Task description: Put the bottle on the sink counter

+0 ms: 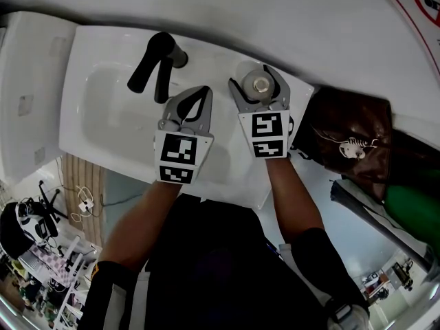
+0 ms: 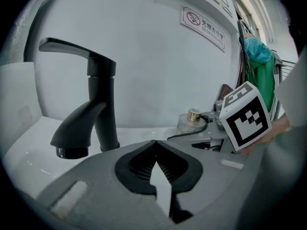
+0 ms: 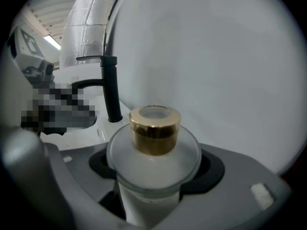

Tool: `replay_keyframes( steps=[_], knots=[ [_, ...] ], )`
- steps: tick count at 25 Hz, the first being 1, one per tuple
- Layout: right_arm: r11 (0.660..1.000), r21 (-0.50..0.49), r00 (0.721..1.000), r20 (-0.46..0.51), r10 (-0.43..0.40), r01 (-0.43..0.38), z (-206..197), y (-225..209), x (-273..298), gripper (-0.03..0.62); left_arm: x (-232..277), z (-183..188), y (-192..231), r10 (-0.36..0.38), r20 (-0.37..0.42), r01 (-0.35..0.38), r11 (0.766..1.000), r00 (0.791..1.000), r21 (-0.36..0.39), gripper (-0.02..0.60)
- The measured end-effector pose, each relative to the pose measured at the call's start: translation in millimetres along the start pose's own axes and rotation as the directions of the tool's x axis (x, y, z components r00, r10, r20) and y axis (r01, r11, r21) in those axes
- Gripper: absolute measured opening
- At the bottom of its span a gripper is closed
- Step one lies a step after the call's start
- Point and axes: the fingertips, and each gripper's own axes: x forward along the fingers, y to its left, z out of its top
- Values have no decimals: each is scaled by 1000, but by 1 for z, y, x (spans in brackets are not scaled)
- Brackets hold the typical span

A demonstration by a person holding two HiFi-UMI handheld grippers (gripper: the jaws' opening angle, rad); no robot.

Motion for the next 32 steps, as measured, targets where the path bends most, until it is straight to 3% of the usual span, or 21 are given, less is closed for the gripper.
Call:
replay_keyframes(
  steps=[24,32],
  knots=[
    [1000,-9,1000,-9,-5,5,-16,-4,0,350,-7,5,-11,-7,12,7,1000,1000,15,2],
    [999,42,1000,-18,-7,8,-20,-4,-10,386,-17,6,-12,-12,19,12,1000,1000,22,2]
  ],
)
